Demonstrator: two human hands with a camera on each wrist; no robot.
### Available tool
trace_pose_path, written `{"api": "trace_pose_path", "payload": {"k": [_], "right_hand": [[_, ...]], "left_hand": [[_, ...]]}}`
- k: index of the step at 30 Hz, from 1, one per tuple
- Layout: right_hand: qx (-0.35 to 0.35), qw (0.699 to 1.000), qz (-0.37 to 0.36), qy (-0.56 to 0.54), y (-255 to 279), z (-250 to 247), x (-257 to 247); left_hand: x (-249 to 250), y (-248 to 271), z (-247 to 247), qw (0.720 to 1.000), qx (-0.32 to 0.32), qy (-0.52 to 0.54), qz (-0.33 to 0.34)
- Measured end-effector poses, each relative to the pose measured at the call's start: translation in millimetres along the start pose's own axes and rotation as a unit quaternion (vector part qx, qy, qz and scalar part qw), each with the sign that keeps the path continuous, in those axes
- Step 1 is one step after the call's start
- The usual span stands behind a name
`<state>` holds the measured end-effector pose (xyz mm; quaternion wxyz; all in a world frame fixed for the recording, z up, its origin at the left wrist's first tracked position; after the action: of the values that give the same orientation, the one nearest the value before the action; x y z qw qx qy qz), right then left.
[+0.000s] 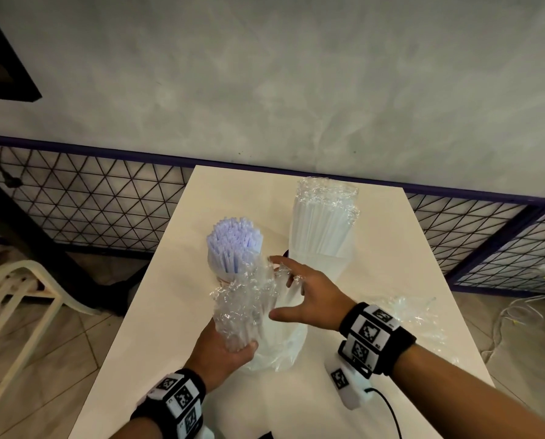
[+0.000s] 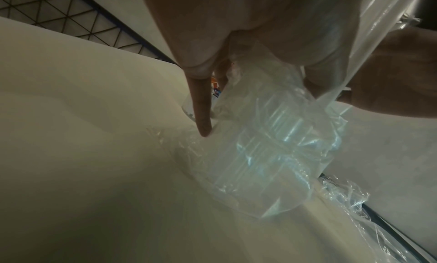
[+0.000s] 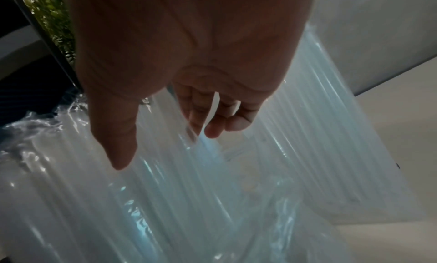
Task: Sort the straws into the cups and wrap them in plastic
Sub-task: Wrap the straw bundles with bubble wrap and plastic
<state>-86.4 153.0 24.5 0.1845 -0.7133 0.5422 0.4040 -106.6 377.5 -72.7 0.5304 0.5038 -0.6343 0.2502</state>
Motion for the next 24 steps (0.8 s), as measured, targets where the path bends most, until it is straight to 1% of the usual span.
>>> {"api": "trace_pose_path", "payload": {"k": [4,6,9,12,15,17,20,24], "right_hand": [[0.026,0.999,-0.009,0.02,-5,4,-2],[0.047,0.999,0.005,0.022,-8,7,1],[0.049,0.998,0.033,0.026,-11,13,4],[0.049,0.998,0.038,-0.016,-12,16,5],[0.064,0.996,0.021,-0.054,-11,15,1],[0.064,0.996,0.01,-0.06,-11,13,-2],[0.054,0.997,0.015,-0.044,-10,12,-1],[0.07,0.995,0.024,-0.06,-10,10,4]], "left_hand": [[-2,0,0,1.0,0.004,0.008,0.003],[-3,0,1,1.0,0.005,0.01,0.005],[-4,-1,1,1.0,0.004,0.012,0.007],[-6,-1,1,1.0,0.004,0.005,0.008],[-8,-1,1,1.0,0.003,0.022,-0.001],[-9,-1,1,0.999,0.002,0.035,0.0],[-8,-1,1,0.999,0.002,0.038,0.002],[-8,0,2,0.999,0.004,0.031,0.002]]}}
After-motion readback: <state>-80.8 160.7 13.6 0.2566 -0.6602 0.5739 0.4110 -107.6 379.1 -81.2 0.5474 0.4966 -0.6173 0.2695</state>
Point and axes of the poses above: each hand's wrist, its own y-axis away from the middle knuckle, its own z-axis out of the palm, x = y × z, the point moved 1 cm from there along -y, towards the middle knuckle, and after that the axes turned 7 degrees about -x, right-handed, at the moved point
